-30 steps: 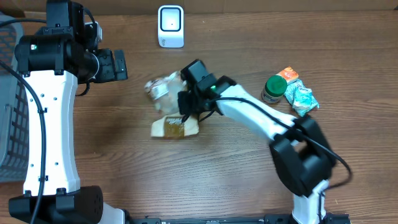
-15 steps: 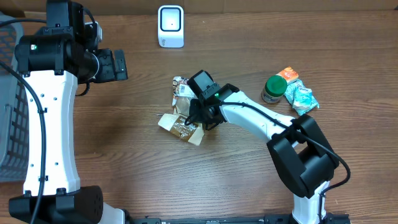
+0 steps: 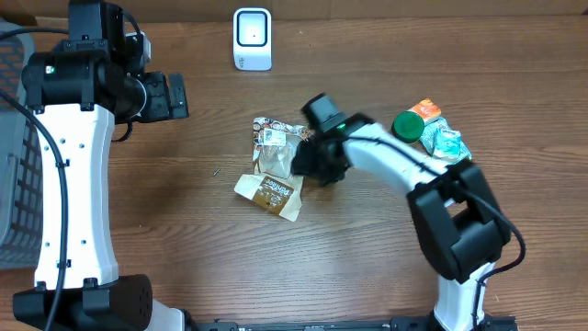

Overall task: Scan the item barcode
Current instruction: 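Grasp the clear-windowed snack bag with the right gripper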

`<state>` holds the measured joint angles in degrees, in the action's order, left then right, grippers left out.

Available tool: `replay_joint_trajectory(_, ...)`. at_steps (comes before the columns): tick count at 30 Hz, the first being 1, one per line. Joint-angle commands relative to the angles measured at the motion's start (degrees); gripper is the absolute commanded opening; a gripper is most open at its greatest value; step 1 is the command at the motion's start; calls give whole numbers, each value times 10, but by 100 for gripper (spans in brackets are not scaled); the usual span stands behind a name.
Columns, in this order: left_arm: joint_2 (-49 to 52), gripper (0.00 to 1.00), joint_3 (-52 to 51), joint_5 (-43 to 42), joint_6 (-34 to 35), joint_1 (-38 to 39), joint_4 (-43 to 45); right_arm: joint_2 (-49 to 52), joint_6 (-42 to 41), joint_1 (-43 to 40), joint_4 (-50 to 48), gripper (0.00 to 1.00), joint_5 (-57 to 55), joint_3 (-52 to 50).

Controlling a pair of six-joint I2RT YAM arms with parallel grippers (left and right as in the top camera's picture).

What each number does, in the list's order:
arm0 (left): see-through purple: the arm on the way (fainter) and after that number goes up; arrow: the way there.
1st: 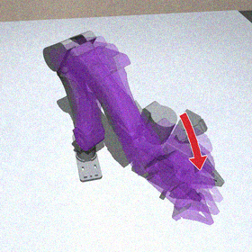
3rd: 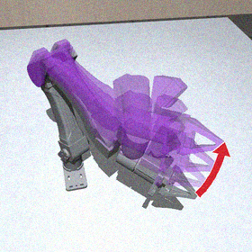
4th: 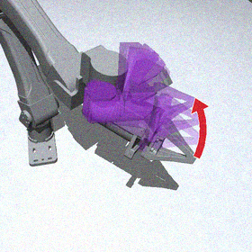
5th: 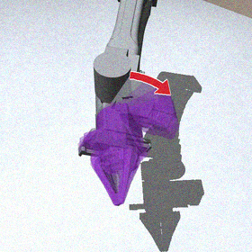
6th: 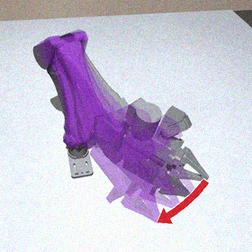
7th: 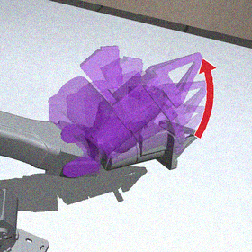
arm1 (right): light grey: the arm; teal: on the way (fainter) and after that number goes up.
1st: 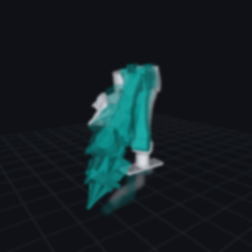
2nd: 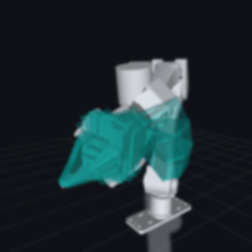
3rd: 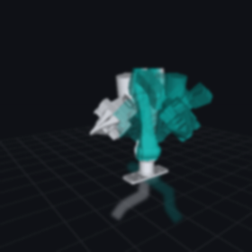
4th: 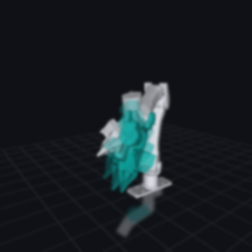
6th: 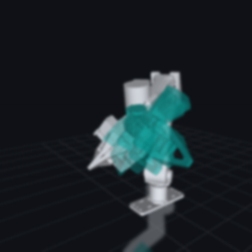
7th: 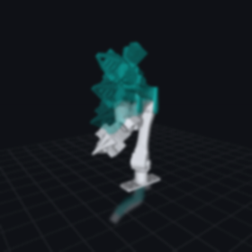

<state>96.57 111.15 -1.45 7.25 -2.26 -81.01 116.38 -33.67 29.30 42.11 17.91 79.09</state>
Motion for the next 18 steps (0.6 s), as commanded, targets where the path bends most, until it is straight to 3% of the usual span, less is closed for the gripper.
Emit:
replay_joint_trajectory(1,2,100,8,2,-10,0,0,-9,42,-29,12,63,84,18)
replay_joint_trajectory(7,2,99,8,2,-10,0,0,0,43,-28,0,72,81,3)
replay_joint_trajectory(18,2,100,8,2,-10,0,0,54,-144,23,-205,70,79,-90)
